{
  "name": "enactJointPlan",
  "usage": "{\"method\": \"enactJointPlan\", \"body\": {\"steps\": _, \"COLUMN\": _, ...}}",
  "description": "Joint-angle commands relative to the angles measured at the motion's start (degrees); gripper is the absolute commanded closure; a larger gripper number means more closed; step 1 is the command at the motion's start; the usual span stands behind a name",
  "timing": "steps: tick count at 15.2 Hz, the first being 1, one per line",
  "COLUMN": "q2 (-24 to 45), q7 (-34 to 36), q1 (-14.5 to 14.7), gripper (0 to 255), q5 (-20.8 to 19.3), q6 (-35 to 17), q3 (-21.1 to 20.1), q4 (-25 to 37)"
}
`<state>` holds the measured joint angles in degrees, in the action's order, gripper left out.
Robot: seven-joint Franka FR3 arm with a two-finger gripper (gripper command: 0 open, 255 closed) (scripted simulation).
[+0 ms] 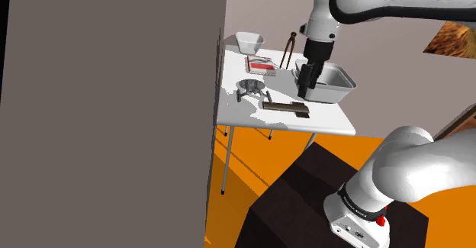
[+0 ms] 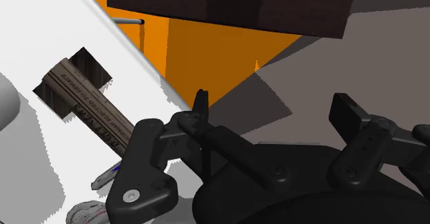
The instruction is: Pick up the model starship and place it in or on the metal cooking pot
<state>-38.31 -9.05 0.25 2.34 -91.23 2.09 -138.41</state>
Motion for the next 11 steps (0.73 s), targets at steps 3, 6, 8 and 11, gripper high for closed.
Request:
{"method": "enactJointPlan", "body": {"steps": 3, "q2": 7.3, "q7": -6.0, "q1": -0.06, "gripper": 0, "q5": -1.9, "q6": -6.12, "q3": 2.81, "q4": 1.55}}
{"method": "enactJointPlan", "body": {"steps": 6, "q2": 13.2, "q7": -10.4, "q1": -0.04, "gripper": 0, "q5": -2.76, "q6": -10.19, "q3": 4.78, "q4": 3.64}}
{"method": "enactJointPlan", "body": {"steps": 8, "q2": 17.32, "q7": -13.3, "q1": 0.01, "gripper": 0, "q5": -3.02, "q6": -12.66, "q3": 5.97, "q4": 5.45}}
{"method": "enactJointPlan", "body": {"steps": 11, "q2": 23.7, "q7": -17.65, "q1": 0.07, "gripper": 0, "q5": -2.92, "q6": -15.95, "q3": 7.51, "q4": 8.79}}
